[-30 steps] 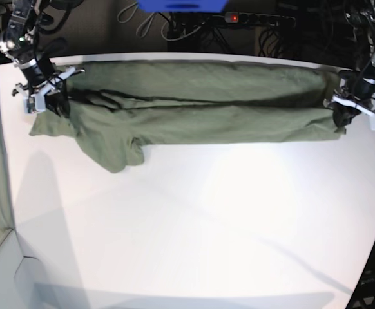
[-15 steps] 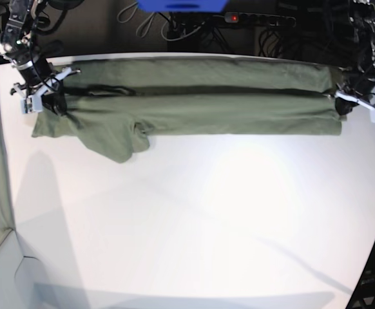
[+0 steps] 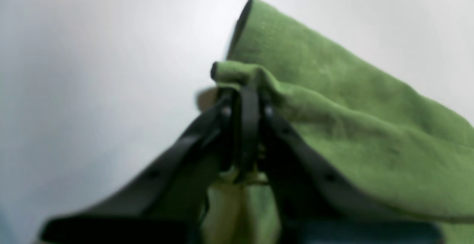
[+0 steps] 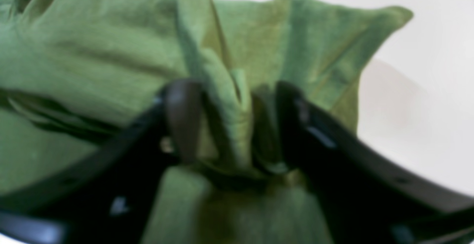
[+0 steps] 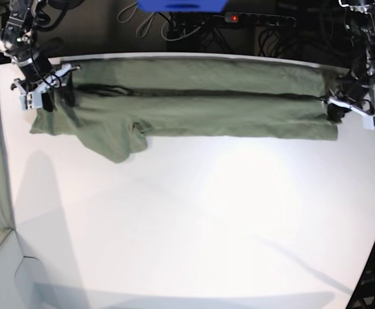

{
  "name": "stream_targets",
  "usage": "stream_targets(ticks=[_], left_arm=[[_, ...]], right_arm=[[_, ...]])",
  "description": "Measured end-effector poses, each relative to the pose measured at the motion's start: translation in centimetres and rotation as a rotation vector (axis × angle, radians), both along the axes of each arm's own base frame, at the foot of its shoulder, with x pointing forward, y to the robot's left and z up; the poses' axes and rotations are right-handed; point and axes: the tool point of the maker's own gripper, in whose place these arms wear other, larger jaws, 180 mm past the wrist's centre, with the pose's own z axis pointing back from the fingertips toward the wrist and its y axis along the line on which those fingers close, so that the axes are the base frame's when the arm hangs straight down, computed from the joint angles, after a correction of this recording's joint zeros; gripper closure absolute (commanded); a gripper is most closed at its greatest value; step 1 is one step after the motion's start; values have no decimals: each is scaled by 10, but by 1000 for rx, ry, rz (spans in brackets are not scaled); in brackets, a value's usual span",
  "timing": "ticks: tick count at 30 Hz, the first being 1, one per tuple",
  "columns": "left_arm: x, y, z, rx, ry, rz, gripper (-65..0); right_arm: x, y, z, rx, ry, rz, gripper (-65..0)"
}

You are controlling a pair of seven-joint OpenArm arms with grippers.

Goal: Layout the t-shirt on the table in an organized manner, then fold the t-shirt properly
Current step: 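Release the strip end with the right gripper and regrasp it nearer the fold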

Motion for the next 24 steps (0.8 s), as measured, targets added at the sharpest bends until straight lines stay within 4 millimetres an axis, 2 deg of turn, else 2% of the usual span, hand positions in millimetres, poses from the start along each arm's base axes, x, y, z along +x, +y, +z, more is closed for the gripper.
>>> stream_targets(ticks=[4,7,10,14,19,24], left_arm=[[0,-2,2,-7,-9,-4,-229],[0,-2,2,-6,-11,-3,-287],[0,-1,2,-6,-12,0,-325],[0,-1,1,-6,-10,3,-337],[0,-1,1,-4,-10,2,-337],[0,0,2,-5,-13,4,-337]], right_arm=[[3,-20,25,-52,-61,-38,-449],[3,-35,40,-87,-96,-77,-458],[15,-37,57,-103,-149,-84,-457],[38,-23,74,-97,-212,-46,-457],[76,22,59,-97,-70,84,-456],[104,54,46,-98,33,178,-456]])
